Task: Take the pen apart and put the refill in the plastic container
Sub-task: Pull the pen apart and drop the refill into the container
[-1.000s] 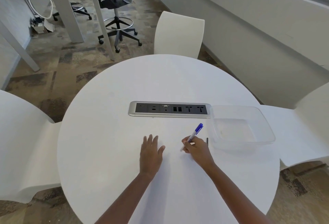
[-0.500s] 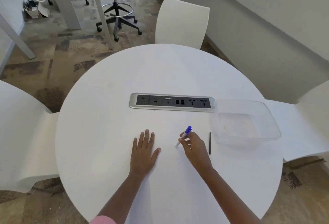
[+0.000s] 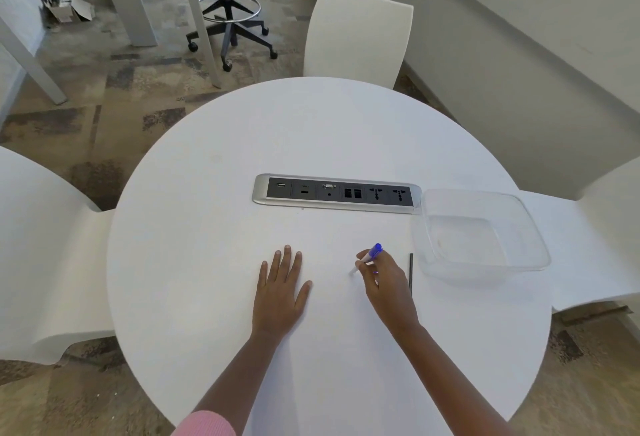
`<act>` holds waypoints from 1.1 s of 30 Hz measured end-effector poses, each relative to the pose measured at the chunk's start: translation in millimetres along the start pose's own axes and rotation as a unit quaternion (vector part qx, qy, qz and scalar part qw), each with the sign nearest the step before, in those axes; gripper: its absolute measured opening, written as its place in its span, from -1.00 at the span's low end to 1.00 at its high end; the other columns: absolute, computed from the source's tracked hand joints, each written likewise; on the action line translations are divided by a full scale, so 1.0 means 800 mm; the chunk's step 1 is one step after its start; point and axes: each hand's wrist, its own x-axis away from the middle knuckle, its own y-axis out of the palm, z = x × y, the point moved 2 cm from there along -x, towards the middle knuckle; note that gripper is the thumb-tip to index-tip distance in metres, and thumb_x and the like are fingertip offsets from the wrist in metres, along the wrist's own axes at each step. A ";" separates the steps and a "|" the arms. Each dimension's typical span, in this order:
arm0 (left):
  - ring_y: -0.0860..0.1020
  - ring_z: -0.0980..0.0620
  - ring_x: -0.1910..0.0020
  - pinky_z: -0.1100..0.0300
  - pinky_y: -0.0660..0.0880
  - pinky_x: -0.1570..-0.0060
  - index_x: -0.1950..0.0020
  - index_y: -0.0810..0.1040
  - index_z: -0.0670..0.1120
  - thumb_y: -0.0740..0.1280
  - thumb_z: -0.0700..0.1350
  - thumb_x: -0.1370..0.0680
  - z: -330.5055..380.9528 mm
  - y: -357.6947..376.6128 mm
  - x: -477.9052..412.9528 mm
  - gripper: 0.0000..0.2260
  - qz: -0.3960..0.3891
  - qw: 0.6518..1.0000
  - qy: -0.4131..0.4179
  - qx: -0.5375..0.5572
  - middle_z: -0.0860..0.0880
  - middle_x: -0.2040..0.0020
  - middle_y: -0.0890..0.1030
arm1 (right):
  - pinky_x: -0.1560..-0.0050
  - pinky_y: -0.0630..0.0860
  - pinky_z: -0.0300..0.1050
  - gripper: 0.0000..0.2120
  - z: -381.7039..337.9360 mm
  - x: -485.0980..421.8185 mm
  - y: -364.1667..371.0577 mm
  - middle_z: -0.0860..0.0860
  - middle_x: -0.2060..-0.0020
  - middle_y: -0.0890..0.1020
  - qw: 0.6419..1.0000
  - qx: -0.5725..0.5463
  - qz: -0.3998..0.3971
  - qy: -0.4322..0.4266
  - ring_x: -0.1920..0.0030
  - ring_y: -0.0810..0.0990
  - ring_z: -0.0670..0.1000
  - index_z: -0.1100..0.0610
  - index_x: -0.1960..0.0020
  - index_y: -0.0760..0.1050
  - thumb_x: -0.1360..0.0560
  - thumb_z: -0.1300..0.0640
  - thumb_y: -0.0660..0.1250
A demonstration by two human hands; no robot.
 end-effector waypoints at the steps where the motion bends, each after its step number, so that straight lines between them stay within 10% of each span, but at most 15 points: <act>1: 0.44 -0.22 -0.31 0.00 0.08 -0.31 -0.34 0.46 -0.18 0.05 0.06 -0.51 0.000 0.001 0.000 -0.48 0.002 1.000 0.002 0.000 -0.20 -0.35 0.45 | 0.12 0.49 -0.15 -0.90 -0.001 0.002 -0.002 0.06 0.01 0.60 1.000 -0.007 0.018 -0.008 0.21 0.55 -0.06 0.24 0.04 0.47 -0.53 0.22 0.21; 21: 0.25 -0.18 -0.44 -0.04 0.03 -0.43 -0.44 0.31 -0.14 0.14 0.01 -0.53 -0.006 0.015 -0.003 -0.50 0.024 0.999 0.008 0.025 -0.16 -0.47 0.28 | 0.13 0.57 -0.06 -0.87 -0.002 0.000 0.004 0.12 0.01 0.53 0.999 0.010 -0.005 -0.039 0.22 0.54 -0.08 0.24 0.00 0.48 -0.54 0.22 0.20; 33: 0.31 -0.18 -0.41 -0.05 0.08 -0.42 -0.42 0.35 -0.15 0.16 0.01 -0.53 -0.005 0.013 -0.003 -0.52 0.024 1.000 0.008 0.008 -0.17 -0.44 0.33 | 0.21 0.44 -0.41 -0.93 -0.026 -0.003 -0.026 0.07 0.04 0.58 0.994 -0.063 0.069 -0.058 0.24 0.54 -0.11 0.19 0.06 0.48 -0.52 0.24 0.22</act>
